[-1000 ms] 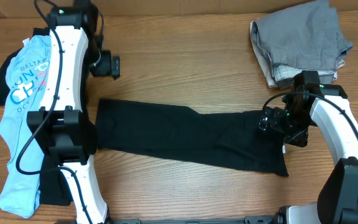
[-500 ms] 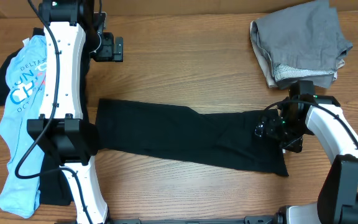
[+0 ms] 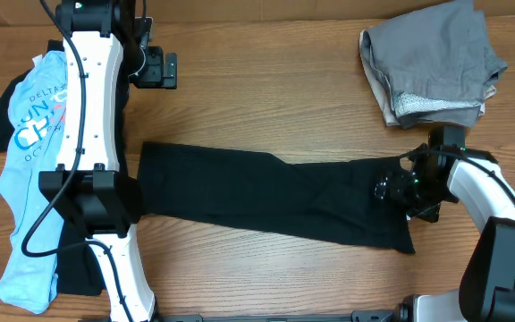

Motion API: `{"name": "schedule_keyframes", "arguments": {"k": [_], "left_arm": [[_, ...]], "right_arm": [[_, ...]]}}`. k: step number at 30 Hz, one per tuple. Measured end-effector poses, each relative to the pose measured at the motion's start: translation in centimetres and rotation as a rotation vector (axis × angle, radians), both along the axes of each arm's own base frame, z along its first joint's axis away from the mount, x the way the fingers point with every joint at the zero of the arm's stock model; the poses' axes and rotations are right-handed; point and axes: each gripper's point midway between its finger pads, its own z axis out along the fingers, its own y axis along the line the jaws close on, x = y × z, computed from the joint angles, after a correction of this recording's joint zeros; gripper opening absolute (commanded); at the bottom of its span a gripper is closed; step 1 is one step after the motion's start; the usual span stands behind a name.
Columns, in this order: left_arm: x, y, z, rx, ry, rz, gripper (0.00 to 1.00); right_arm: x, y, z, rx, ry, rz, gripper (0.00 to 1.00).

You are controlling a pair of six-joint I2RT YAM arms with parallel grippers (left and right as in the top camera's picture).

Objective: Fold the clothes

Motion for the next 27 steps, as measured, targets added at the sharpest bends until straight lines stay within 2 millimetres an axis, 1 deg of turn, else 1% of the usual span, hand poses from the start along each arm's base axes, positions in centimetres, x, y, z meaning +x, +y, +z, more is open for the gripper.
{"name": "schedule_keyframes", "arguments": {"k": [3, 5, 7, 9, 13, 14, 15, 16, 18, 20, 23, 24, 26, 27], "left_arm": [[0.0, 0.0, 0.0, 0.000, -0.001, 0.000, 1.00], [0.1, 0.0, 0.0, 0.001, -0.002, 0.000, 1.00], [0.1, 0.0, 0.0, 0.001, -0.005, 0.000, 1.00], [0.1, 0.1, 0.0, 0.003, -0.005, 0.001, 1.00], [0.2, 0.1, 0.0, 0.003, -0.007, 0.001, 1.00], [0.2, 0.1, 0.0, 0.003, -0.008, 0.001, 1.00], [0.2, 0.1, 0.0, 0.004, -0.008, 0.001, 1.00], [0.2, 0.1, 0.0, 0.003, -0.008, 0.001, 1.00], [0.2, 0.1, 0.0, 0.003, -0.008, 0.001, 1.00], [0.2, 0.1, 0.0, 0.003, -0.008, 0.001, 1.00], [0.2, 0.1, 0.0, 0.003, -0.008, 0.001, 1.00], [0.2, 0.1, 0.0, 0.003, -0.008, 0.001, 1.00], [0.2, 0.1, 0.0, 0.003, -0.008, 0.000, 1.00], [0.1, 0.1, 0.0, 0.003, -0.005, 0.000, 1.00]], "right_arm": [[0.2, 0.1, -0.4, 0.003, -0.018, -0.001, 0.83], [0.4, 0.0, -0.5, 0.002, -0.027, -0.008, 0.72], [0.5, 0.0, -0.6, 0.004, -0.034, -0.014, 0.64], [0.5, 0.1, -0.6, 0.009, -0.032, -0.023, 0.52], [0.1, 0.2, -0.8, 0.031, -0.018, -0.057, 0.24], [0.0, 0.1, -0.9, 0.037, -0.013, -0.070, 0.20], [-0.1, -0.2, -0.8, 0.044, -0.004, -0.099, 0.13], [-0.3, -0.4, -0.8, 0.045, 0.000, -0.105, 0.09], [-0.8, -1.3, -0.7, 0.056, 0.025, -0.157, 0.04], [-1.4, -2.4, -0.5, 0.063, 0.050, -0.210, 0.04], [-1.3, -4.4, 0.3, 0.062, 0.051, -0.281, 0.04], [-1.0, -5.1, 0.7, 0.059, 0.039, -0.297, 0.11], [-0.4, -6.2, 1.2, 0.050, 0.016, -0.319, 0.37], [-0.1, -6.7, 1.5, 0.046, 0.006, -0.324, 0.41]]}}
